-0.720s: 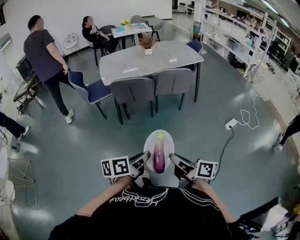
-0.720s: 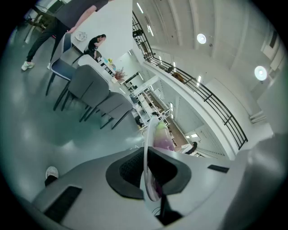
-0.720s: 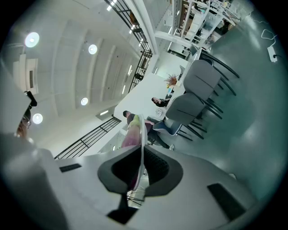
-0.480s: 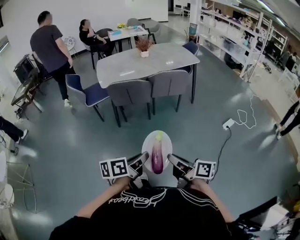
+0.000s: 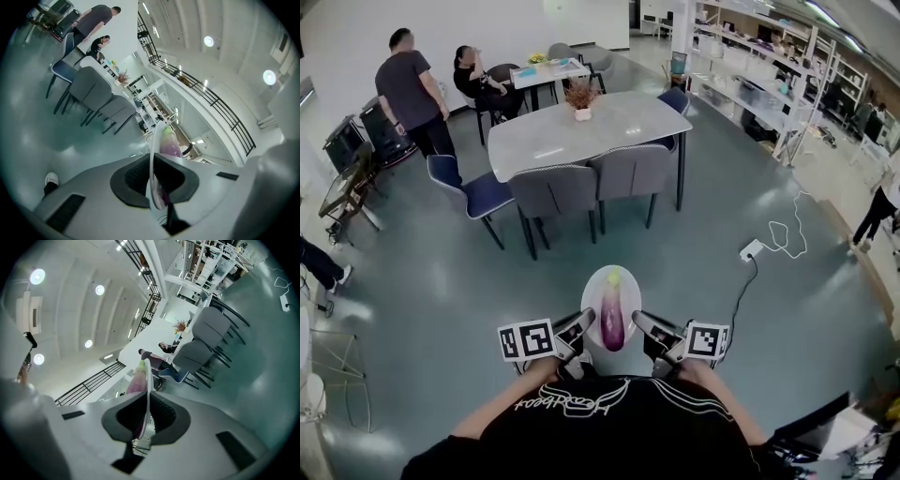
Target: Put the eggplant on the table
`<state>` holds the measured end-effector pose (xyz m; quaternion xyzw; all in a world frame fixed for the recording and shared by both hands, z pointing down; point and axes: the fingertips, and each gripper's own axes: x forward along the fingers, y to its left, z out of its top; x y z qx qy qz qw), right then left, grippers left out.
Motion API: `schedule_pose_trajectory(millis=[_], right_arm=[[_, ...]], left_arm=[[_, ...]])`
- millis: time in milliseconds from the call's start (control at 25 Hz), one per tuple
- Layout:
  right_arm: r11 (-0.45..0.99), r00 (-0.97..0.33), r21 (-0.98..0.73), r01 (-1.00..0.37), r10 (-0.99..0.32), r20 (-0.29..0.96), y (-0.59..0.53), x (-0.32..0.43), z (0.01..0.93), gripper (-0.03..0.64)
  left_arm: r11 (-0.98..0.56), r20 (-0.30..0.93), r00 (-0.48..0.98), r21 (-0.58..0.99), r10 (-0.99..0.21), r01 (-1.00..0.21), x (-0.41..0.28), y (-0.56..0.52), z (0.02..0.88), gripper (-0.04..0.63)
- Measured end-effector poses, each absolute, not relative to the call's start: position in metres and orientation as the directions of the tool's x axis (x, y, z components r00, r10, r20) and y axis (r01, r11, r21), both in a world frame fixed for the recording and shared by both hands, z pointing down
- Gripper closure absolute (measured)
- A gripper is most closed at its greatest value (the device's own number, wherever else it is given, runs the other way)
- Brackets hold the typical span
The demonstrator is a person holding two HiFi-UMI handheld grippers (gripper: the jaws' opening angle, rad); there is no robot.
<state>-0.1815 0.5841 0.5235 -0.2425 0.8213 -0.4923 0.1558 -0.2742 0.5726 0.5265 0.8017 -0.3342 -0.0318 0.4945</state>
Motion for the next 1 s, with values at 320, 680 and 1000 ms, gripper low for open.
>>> schedule_pose_trajectory(millis=[320,680,1000], right_arm=[[0.402,-0.836,-0.885,-0.237,-0.548,-0.025,0.591,-0.198,0.525,0.597],[0.403,-0.833,-0.885,-0.231,-0.552,-0.034,0.588,-0.184,0.523,0.597],[0.382,-0.819,-0.900,-0.212,-0.572,-0.050,0.582,-0.163,0.524,0.597]], left_arm=[[-0.291,0.274,0.770,0.811,-0.577,-0.507,-0.291,0.580,0.527,0.568],[-0.272,0.285,0.777,0.823,-0.561,-0.498,-0.276,0.576,0.529,0.568],[-0.291,0.329,0.786,0.798,-0.524,-0.528,-0.256,0.570,0.524,0.568]])
